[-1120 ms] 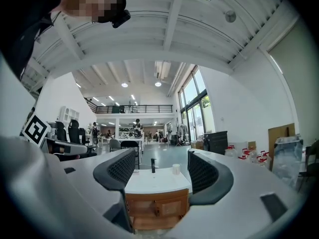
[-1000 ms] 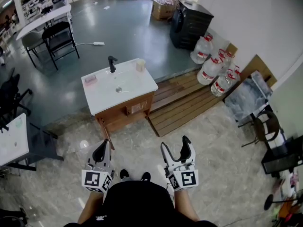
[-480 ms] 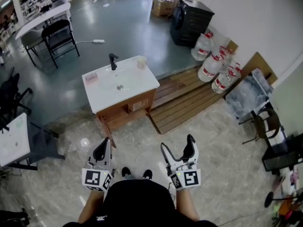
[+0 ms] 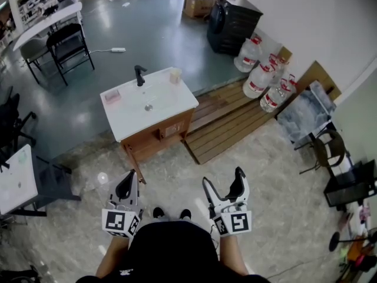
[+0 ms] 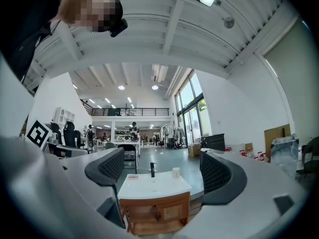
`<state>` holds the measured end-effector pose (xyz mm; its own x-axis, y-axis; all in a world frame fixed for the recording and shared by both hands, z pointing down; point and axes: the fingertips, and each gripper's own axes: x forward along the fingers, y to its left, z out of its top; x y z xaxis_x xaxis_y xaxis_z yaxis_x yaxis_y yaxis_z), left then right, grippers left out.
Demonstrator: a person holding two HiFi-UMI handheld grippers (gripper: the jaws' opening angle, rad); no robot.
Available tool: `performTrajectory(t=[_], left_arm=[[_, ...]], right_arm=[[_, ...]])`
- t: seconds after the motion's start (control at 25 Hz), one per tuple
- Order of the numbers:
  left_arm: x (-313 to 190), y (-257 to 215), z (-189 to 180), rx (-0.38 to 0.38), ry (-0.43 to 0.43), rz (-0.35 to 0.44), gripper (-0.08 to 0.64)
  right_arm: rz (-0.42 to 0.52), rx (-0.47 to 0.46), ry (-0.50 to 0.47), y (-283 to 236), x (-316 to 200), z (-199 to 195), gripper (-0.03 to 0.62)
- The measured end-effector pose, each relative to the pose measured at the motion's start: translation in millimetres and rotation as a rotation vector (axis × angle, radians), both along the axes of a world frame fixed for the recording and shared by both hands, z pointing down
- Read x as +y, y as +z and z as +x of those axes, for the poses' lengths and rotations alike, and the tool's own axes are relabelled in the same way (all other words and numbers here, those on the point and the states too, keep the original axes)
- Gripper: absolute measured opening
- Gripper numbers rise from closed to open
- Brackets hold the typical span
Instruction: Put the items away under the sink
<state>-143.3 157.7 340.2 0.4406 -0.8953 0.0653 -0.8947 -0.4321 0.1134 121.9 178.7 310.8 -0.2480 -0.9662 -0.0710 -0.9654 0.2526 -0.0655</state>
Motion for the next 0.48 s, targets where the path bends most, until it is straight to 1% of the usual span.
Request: performTrajectory(t=[0.16,0.28,0.48], left_arm=[[-0.7,1.6,-9.7,0.002,0.028,0.009,0.006],[-3.1,4.7,-19.3,0.015,0.031,-0.005,0.006],[-5.5,10.3,-31.8,0.033,0.023,-0.013,0.006]], right_arm=[[0.012,0.005,0.007,-4.6,1.6,-14.6,0.463],[-0.007,0.011,0.008,-1.4,1.1,-26.6,0.463],[-0.009,0.021,0.001,-3.2,1.3,-40.9,0.463]])
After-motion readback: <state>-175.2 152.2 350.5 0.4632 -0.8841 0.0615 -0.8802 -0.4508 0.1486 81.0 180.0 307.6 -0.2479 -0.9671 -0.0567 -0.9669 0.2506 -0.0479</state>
